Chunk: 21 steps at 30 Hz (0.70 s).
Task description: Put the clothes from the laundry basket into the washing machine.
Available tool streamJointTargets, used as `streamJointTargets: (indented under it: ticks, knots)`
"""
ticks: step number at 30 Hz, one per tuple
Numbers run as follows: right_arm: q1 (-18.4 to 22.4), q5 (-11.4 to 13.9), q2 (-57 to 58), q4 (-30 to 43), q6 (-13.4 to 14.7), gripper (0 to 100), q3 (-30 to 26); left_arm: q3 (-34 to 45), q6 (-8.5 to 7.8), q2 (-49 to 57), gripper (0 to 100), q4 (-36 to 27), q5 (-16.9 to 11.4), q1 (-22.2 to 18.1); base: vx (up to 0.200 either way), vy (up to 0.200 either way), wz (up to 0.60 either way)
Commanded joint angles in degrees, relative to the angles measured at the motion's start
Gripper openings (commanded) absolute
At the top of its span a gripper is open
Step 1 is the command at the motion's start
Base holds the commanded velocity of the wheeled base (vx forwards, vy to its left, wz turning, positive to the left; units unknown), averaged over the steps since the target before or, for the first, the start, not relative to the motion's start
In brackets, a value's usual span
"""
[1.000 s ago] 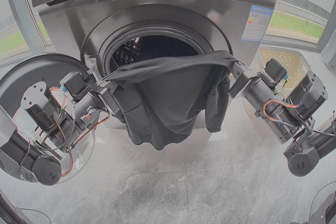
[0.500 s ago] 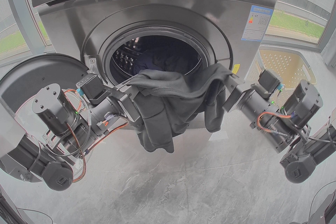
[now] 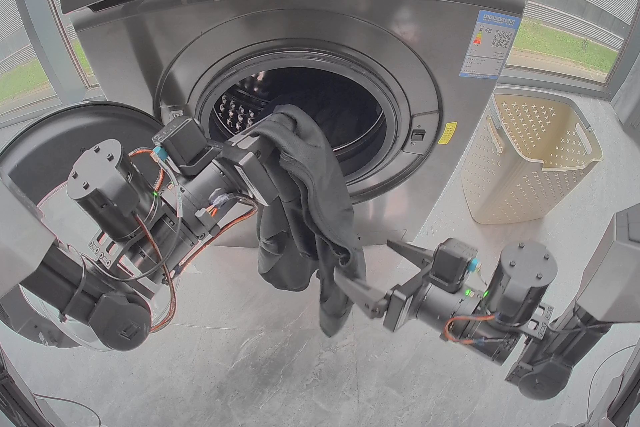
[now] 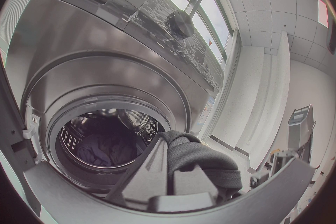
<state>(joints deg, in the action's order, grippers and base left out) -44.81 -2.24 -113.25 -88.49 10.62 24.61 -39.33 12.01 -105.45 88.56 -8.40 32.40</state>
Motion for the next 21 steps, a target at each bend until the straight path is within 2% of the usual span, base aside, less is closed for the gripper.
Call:
streamJointTargets:
  ticks: [1,11,15,17,21]
  knots:
    - [-3.18,-0.13,-5.31,-0.1,0.02,100,-4.84,-1.19,-0.05,0.51,0,0.03,0.14,-0.15,0.0,0.0,0.0]
    - [-1.15,0.05,-7.95,-0.1,0.1,100,-3.26,-0.75,0.12,2.53,0,0.03,-0.13,0.29,0.0,0.0,0.0]
    - [0.78,-0.04,-9.53,-0.1,0.02,100,0.7,-0.58,0.3,3.58,0,0.03,-0.21,0.47,0.0,0.0,0.0]
    - [2.54,0.05,-10.94,-0.1,-0.51,100,5.18,-0.14,0.38,4.64,0,0.03,-0.48,0.56,0.0,0.0,0.0]
    - [4.03,0.13,-13.05,-0.1,-0.86,100,10.72,0.22,0.38,5.52,0,0.12,-0.83,0.56,0.0,0.0,0.0]
